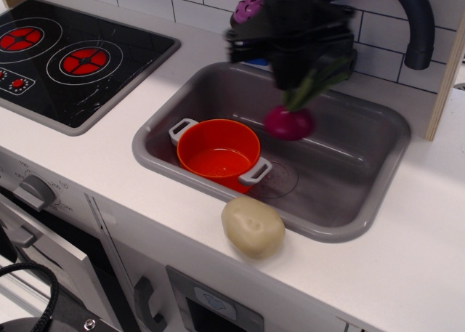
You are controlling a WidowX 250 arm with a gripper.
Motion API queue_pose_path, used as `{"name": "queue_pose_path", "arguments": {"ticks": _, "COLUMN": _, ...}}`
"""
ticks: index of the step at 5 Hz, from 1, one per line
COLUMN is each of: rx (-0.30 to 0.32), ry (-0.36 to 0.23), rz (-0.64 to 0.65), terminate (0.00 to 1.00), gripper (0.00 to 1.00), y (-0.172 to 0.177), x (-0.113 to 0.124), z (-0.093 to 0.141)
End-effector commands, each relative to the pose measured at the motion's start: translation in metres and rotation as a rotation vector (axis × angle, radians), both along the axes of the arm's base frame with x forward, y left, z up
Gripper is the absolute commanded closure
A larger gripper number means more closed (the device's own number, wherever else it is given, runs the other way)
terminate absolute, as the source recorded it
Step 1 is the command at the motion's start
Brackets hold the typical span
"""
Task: Put beet in pot sink
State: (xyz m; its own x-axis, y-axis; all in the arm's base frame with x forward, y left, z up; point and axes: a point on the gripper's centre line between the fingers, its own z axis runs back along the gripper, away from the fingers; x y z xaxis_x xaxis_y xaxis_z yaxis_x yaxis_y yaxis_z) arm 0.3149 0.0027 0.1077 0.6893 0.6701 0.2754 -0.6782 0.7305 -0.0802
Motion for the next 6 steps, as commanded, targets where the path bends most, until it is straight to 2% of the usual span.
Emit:
{"name": "queue_pose_path", "arguments": {"ticks": 1, "rx": 0.074, "ry": -0.033, "rz": 0.015, "terminate": 0.00, "gripper": 1.00, "y": 0.045, "x": -0.032, "z": 0.006}}
{"name": "queue_pose_path", "arguments": {"ticks": 2, "rx": 0.060, "ry": -0.027, "rz": 0.036, "terminate": 0.00, "gripper": 1.00, "y": 0.059, "x": -0.031, "z": -0.002}}
{"name": "queue_pose_path", "arguments": {"ticks": 4, "rx": 0.109, "ry": -0.040, "rz": 0.079, "terminate": 0.00, "gripper": 1.00, "y": 0.063, "x": -0.008, "z": -0.021}}
{"name": "queue_pose_path", "arguments": {"ticks": 5, "rx": 0.112, "ry": -0.013, "rz": 0.084, "terminate": 0.00, "gripper": 0.00, "y": 0.062, "x": -0.005, "z": -0.028}}
{"name": "queue_pose_path", "arguments": {"ticks": 6, "rx": 0.093, "ry": 0.015, "rz": 0.114, "terminate": 0.00, "gripper": 0.00, "y": 0.060, "x": -0.004, "z": -0.018}}
